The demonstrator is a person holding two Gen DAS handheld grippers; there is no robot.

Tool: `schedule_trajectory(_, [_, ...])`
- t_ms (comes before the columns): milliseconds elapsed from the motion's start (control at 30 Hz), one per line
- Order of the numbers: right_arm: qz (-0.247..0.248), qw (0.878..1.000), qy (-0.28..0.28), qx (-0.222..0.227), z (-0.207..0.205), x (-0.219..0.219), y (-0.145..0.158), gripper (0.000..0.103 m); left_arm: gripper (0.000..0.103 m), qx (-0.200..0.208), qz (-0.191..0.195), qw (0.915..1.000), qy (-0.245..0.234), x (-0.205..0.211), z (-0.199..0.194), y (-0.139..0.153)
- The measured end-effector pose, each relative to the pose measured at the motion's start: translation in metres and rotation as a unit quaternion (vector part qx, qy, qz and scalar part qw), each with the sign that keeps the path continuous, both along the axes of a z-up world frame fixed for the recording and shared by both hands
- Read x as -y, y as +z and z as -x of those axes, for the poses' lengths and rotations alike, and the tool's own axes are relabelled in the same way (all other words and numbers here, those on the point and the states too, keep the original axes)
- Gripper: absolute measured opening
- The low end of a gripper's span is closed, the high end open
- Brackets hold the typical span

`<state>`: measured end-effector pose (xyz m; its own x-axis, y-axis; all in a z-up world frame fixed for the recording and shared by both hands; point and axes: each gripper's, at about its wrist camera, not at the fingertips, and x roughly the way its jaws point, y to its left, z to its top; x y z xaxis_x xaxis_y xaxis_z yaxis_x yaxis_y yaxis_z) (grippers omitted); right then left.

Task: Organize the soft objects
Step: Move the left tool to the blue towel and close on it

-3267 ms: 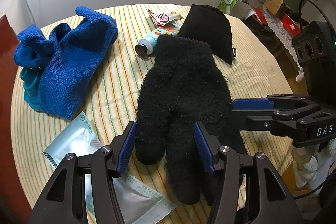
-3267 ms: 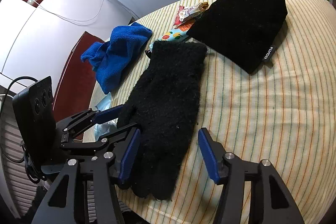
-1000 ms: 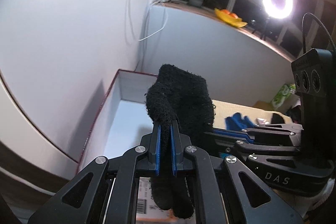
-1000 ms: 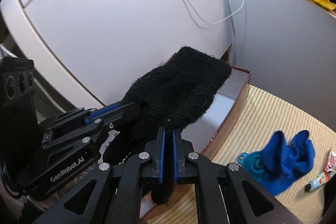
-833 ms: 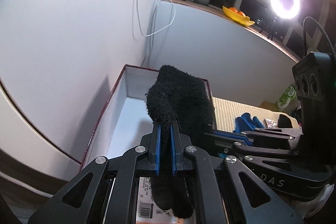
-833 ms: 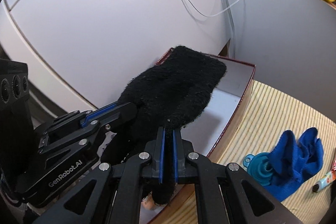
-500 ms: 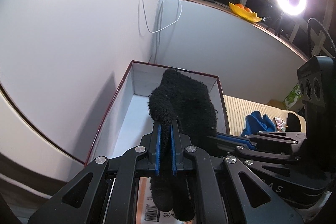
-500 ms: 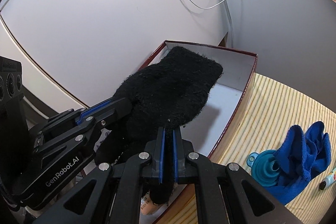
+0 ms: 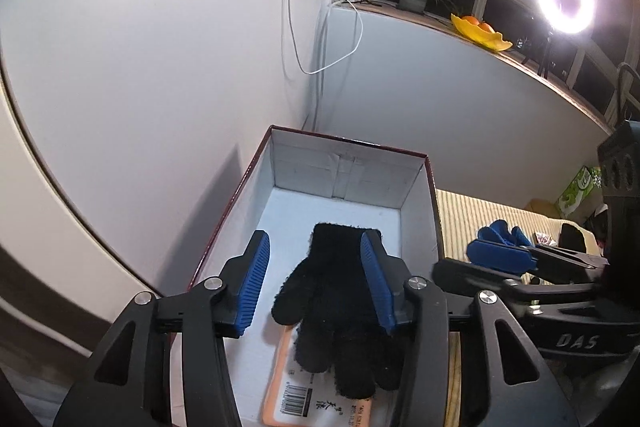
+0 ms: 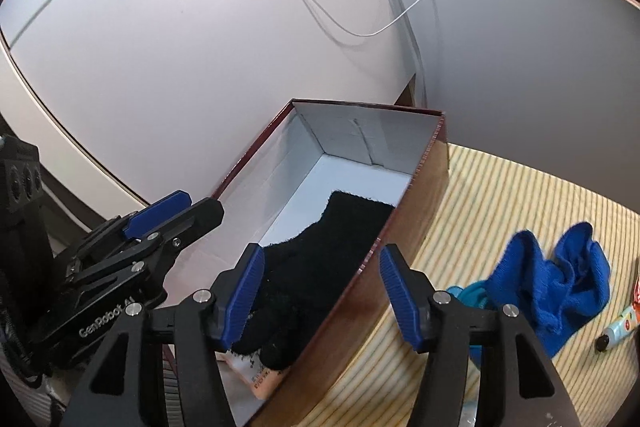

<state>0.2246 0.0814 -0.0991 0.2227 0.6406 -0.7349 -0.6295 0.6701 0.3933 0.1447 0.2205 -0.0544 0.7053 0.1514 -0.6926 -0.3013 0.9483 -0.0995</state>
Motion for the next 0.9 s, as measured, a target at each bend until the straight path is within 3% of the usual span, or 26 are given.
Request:
schedule_trajectory(233, [-0.015, 1.000, -0.001, 0.016, 0.005, 0.035, 0.018, 0.057, 0.046, 0.009, 0.019, 0.9997, -0.013, 0.013, 0.005, 0.002])
schedule_trajectory(500, [-0.036, 0.999, -0.025, 0.024, -0.003, 0.109, 0.031, 0.065, 0.046, 0.015, 0.056, 0.9966, -0.059, 0.048, 0.010, 0.004])
schedule_trajectory(900, [0.000, 0.998, -0.068, -0.006, -0.047, 0.187, 0.003, 0.069, 0.046, -0.020, 0.119, 0.9806, -0.154, 0.135, -0.003, -0.018])
